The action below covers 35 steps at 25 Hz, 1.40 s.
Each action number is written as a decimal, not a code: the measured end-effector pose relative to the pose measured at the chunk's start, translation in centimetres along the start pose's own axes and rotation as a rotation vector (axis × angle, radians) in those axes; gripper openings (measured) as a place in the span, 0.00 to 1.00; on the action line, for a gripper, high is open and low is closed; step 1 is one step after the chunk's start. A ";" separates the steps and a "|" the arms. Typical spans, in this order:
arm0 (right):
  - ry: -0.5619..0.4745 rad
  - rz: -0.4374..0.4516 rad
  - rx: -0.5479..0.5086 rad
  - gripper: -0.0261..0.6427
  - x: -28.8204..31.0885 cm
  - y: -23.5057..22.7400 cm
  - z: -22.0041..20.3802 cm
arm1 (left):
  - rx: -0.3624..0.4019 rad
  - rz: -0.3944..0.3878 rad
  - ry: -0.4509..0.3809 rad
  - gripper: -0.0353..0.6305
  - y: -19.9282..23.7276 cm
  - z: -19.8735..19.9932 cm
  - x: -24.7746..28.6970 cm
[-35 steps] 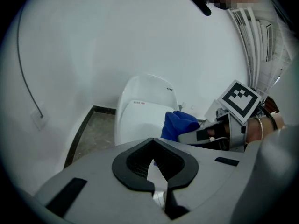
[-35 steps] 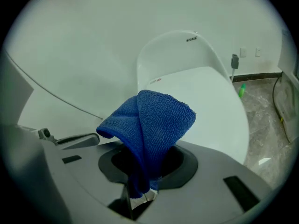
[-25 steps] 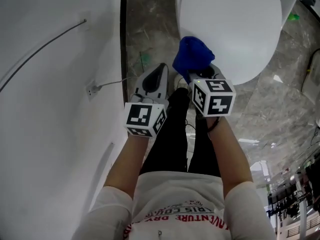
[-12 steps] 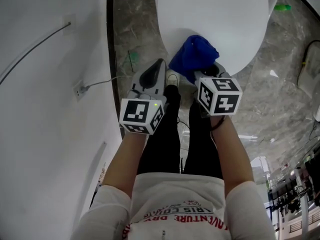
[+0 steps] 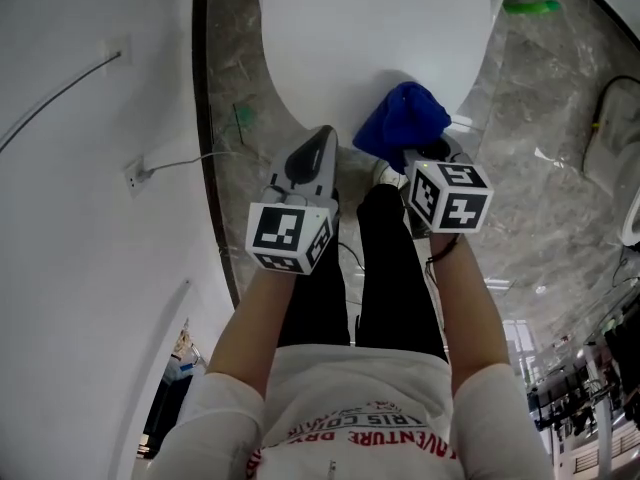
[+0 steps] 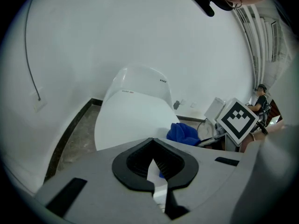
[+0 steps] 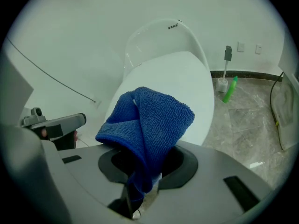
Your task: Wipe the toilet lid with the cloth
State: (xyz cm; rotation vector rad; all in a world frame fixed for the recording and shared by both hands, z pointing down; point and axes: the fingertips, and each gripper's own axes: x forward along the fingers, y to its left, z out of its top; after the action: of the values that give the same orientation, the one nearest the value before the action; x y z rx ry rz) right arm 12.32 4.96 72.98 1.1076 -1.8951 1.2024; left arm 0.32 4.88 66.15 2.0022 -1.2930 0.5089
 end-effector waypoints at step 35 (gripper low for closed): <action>-0.425 -0.199 0.066 0.17 -20.8 9.9 -1.4 | 0.143 -0.107 -0.228 0.06 -5.7 6.9 -17.4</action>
State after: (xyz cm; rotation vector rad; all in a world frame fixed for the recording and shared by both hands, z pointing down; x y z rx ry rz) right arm 12.94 15.13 52.21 1.6500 -1.9970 0.9790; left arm -2.24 12.38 48.23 2.2888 -1.3048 0.3380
